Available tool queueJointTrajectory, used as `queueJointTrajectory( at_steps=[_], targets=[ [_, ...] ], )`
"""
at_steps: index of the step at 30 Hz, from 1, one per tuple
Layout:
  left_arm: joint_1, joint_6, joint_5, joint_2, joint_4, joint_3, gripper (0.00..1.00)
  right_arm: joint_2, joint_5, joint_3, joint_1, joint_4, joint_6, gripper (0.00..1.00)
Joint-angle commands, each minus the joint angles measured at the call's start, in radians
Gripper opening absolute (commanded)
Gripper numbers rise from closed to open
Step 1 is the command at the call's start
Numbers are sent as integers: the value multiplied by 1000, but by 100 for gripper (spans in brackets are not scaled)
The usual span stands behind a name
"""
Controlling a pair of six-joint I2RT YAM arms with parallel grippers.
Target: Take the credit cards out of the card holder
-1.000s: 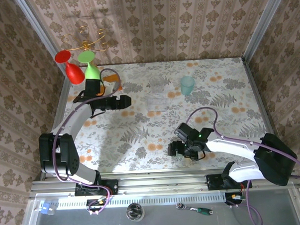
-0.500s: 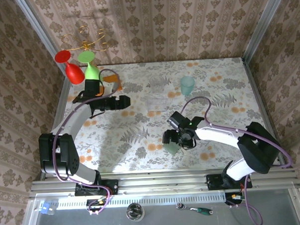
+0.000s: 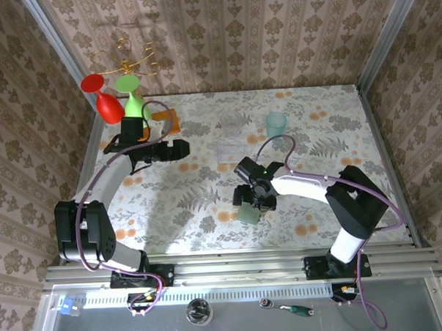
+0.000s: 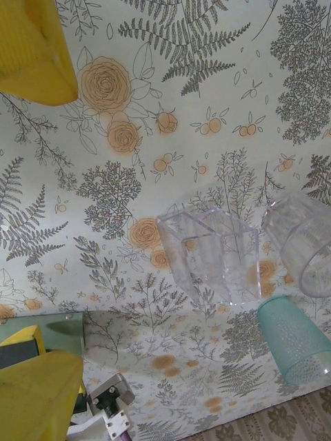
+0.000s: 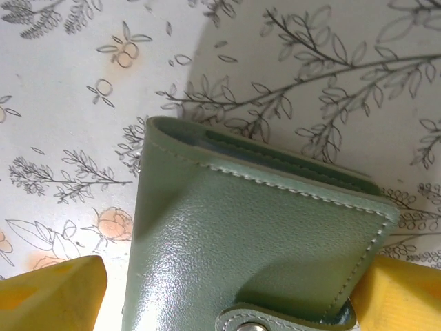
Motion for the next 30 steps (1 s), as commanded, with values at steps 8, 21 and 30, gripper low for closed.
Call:
queueJointTrajectory(
  at_steps=[8,21,30],
  targets=[
    [20,-15,59,-15,21,-12,93,129,58,161,8,-87,-76,87],
    [46,-53,106,-9,39,-15,94,223,105,274,29,-168,-113,79],
    [51,-42,90,-22,22,-15,94,256,130,339,16,-193,-132,75]
  ],
)
